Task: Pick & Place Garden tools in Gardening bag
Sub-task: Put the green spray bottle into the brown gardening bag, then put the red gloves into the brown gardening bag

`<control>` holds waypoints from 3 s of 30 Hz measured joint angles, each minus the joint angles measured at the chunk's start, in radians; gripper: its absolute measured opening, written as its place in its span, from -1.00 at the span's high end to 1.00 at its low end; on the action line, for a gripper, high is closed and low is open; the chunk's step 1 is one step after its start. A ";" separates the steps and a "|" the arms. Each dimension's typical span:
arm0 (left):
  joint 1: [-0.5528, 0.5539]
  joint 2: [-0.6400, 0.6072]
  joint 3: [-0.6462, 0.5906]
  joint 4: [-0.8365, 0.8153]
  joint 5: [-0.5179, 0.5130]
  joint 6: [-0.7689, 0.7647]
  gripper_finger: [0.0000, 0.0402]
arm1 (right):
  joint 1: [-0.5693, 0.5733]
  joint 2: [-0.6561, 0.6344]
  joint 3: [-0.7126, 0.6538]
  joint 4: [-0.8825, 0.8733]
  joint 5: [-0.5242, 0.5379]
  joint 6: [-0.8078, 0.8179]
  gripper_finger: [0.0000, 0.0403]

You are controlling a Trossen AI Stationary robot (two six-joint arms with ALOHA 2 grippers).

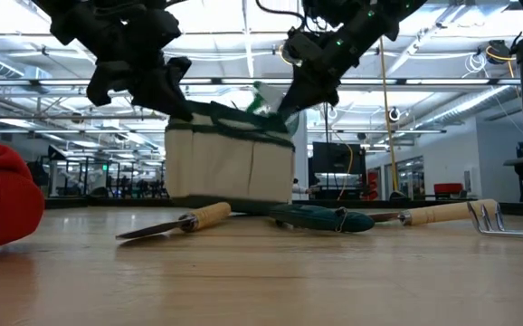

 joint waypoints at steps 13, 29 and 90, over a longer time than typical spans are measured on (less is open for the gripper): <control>-0.005 0.029 0.000 0.008 0.001 0.000 0.97 | -0.001 -0.001 -0.022 0.005 0.005 -0.046 0.65; -0.005 0.029 0.000 0.010 0.002 -0.083 0.82 | -0.009 -0.001 -0.022 0.104 0.009 -0.105 0.29; -0.729 0.237 0.001 0.030 -0.120 -1.642 -0.19 | 0.047 -0.001 -0.022 0.193 0.008 -0.387 -0.05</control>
